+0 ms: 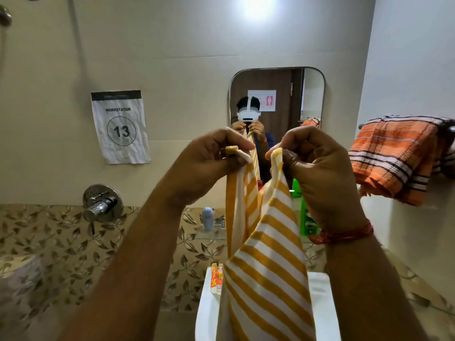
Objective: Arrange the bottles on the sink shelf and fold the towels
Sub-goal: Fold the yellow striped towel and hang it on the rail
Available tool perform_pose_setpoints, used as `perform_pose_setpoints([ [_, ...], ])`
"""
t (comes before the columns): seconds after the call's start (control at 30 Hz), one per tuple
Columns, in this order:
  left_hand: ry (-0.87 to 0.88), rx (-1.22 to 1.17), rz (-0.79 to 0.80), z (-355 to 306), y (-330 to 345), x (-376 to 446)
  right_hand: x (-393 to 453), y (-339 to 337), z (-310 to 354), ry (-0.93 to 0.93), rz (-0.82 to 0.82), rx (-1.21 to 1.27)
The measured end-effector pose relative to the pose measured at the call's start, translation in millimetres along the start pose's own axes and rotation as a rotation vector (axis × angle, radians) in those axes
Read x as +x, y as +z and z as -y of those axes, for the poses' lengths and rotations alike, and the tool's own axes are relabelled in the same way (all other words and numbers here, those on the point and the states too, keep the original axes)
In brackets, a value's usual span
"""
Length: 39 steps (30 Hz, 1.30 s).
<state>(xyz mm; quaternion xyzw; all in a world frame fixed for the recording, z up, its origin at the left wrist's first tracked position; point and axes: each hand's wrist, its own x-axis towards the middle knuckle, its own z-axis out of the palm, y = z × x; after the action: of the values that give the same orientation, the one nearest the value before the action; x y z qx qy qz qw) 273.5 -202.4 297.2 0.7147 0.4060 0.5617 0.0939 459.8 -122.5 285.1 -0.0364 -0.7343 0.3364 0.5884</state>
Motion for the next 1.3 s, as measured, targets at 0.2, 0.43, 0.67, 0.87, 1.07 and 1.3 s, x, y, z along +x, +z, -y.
perform_pose_setpoints([
  [0.2,-0.137,-0.241,-0.009,9,10,-1,-1,-3,-2,0.041,0.119,-0.042],
  [0.43,-0.156,-0.254,-0.038,13,27,-1,-2,0,-6,0.042,0.123,-0.05],
  [0.67,-0.098,-0.201,-0.062,16,35,2,-2,6,-14,-0.041,0.011,-0.116],
  [0.87,-0.095,-0.19,-0.076,20,38,4,-3,11,-22,-0.028,-0.056,-0.147],
  [1.07,-0.113,-0.211,-0.046,26,39,2,-8,15,-22,0.011,-0.107,-0.156],
  [1.3,-0.149,-0.125,-0.197,34,44,1,-27,10,-19,0.044,0.066,-0.284],
])
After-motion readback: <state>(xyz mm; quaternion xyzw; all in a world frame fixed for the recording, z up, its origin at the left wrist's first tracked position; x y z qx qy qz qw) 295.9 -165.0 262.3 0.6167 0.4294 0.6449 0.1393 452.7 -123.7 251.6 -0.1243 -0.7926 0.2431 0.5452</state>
